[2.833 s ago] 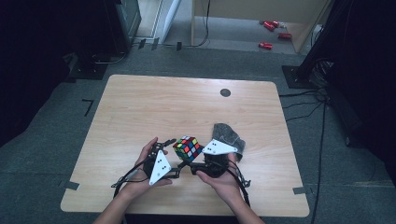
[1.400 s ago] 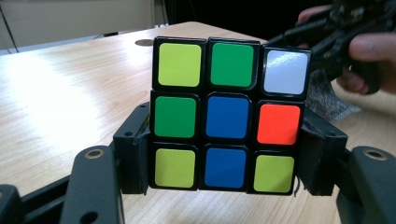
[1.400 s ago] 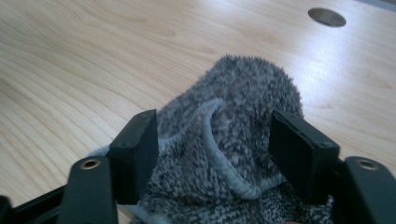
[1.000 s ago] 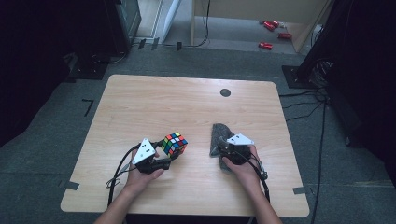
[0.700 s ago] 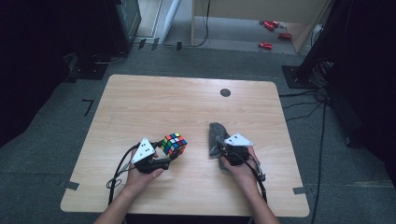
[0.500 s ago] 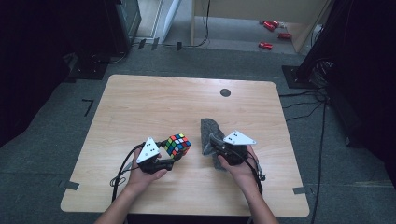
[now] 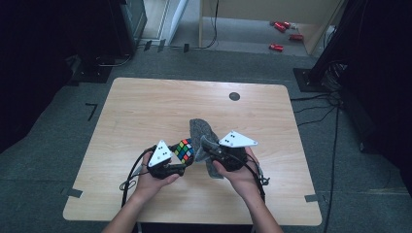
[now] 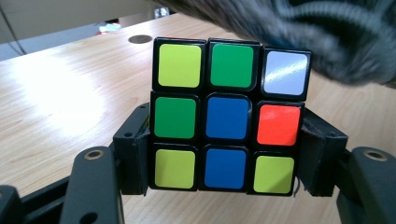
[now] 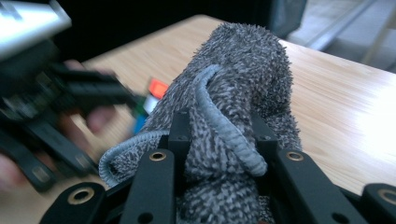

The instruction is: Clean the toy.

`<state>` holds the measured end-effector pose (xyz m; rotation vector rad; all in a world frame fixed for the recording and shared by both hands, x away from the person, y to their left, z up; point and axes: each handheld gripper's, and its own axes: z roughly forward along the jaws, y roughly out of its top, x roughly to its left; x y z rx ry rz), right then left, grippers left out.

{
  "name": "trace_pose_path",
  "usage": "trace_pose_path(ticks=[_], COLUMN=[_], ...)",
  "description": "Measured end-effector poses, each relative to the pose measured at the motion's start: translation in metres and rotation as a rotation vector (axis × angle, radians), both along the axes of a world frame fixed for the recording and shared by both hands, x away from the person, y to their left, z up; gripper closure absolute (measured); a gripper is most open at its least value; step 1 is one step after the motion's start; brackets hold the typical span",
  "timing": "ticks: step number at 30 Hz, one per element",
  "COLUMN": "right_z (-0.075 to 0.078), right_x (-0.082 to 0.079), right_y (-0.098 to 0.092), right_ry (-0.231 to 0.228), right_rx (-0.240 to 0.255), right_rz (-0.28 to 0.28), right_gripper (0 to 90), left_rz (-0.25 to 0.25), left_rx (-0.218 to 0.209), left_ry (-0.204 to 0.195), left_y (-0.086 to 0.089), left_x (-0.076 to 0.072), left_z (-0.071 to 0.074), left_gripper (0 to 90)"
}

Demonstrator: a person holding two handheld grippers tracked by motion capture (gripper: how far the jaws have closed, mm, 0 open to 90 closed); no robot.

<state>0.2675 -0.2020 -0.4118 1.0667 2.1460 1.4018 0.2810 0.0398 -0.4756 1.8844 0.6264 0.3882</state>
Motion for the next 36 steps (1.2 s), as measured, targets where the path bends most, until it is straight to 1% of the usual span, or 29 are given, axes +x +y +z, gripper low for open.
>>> trace_pose_path(ticks=[2,3,4,6,7,8,9,10,11,12,13,14,15,17,19,20,21,22,24,26,29,31,32,34,35,36], right_z=[0.001,0.000,-0.001,-0.003,-0.004,-0.003,-0.002,-0.002,-0.004,-0.006,-0.007,-0.005,-0.003,0.000,-0.001,-0.003,-0.006,-0.010,-0.015,-0.017,-0.018,-0.017,-0.017,-0.014,-0.011,-0.008], right_x=[0.000,-0.001,-0.001,-0.003,-0.003,-0.002,0.000,0.002,0.002,0.002,0.003,0.003,0.003,-0.001,-0.005,-0.006,-0.007,-0.007,-0.007,-0.006,-0.005,-0.002,-0.002,-0.003,-0.005,-0.008], right_y=[0.007,0.012,0.018,0.028,0.030,0.031,0.031,0.030,0.029,0.030,0.030,0.029,0.028,0.023,0.016,0.011,0.007,0.005,0.000,-0.005,-0.010,-0.014,-0.016,-0.018,-0.018,-0.016], right_ry=[0.013,0.020,0.022,0.017,0.009,0.009,0.015,0.019,0.039,0.044,0.046,0.060,0.068,0.041,0.041,0.048,0.051,0.056,0.070,0.072,0.078,0.092,0.097,0.087,0.078,0.063], right_rx=[0.056,0.070,0.072,0.071,0.080,0.094,0.125,0.174,0.227,0.247,0.227,0.201,0.186,0.148,0.165,0.175,0.183,0.192,0.176,0.175,0.149,0.134,0.135,0.147,0.156,0.168], right_rz=[0.022,0.034,0.045,0.051,0.048,0.038,0.031,0.030,0.020,0.015,0.015,0.013,0.013,0.009,0.005,-0.004,-0.021,-0.027,-0.045,-0.055,-0.067,-0.083,-0.091,-0.093,-0.084,-0.071], right_gripper=[70.5,70.4,70.4,70.5,70.5,70.5,70.5,70.5,70.6,70.6,70.5,70.5,70.6,70.5,70.1,70.1,70.0,70.0,70.1,70.1,70.1,70.0,70.0,69.9,69.7,69.5], left_rz=[-0.007,-0.011,-0.016,-0.012,-0.011,-0.014,-0.018,-0.017,-0.010,-0.009,-0.017,-0.028,-0.037,-0.047,-0.066,-0.068,-0.069,-0.070,-0.075,-0.080,-0.078,-0.079,-0.080,-0.085,-0.085,-0.088], left_rx=[0.019,0.014,0.006,0.012,0.007,-0.009,-0.030,-0.041,-0.029,-0.012,-0.002,-0.004,-0.009,0.001,-0.002,-0.001,0.003,0.003,-0.019,-0.027,-0.044,-0.061,-0.061,-0.037,-0.020,-0.018], left_ry=[-0.005,0.003,0.006,-0.011,-0.018,-0.019,-0.021,-0.021,-0.025,-0.020,-0.024,-0.028,-0.028,-0.045,-0.049,-0.058,-0.064,-0.063,-0.064,-0.068,-0.073,-0.077,-0.078,-0.086,-0.092,-0.090], left_y=[0.000,0.001,0.001,0.001,0.001,0.003,0.005,0.006,0.007,0.007,0.006,0.004,0.001,-0.004,-0.007,-0.007,-0.006,-0.006,-0.004,-0.002,-0.001,0.001,0.002,0.001,0.000,-0.001], left_x=[-0.002,-0.003,-0.004,-0.006,-0.006,-0.006,-0.005,-0.006,-0.006,-0.005,-0.005,-0.005,-0.006,-0.008,-0.010,-0.012,-0.012,-0.012,-0.012,-0.012,-0.011,-0.011,-0.011,-0.011,-0.012,-0.013], left_z=[0.000,-0.001,-0.001,0.001,0.002,0.004,0.005,0.007,0.009,0.009,0.008,0.007,0.007,0.009,0.011,0.012,0.012,0.012,0.012,0.013,0.014,0.016,0.016,0.017,0.016,0.015], left_gripper=[34.1,34.1,34.1,34.1,34.1,34.2,34.2,34.2,34.2,34.1,34.2,34.2,34.2,34.2,34.2,34.2,34.2,34.2,34.2,34.3,34.3,34.4,34.4,34.3,34.4,34.3])
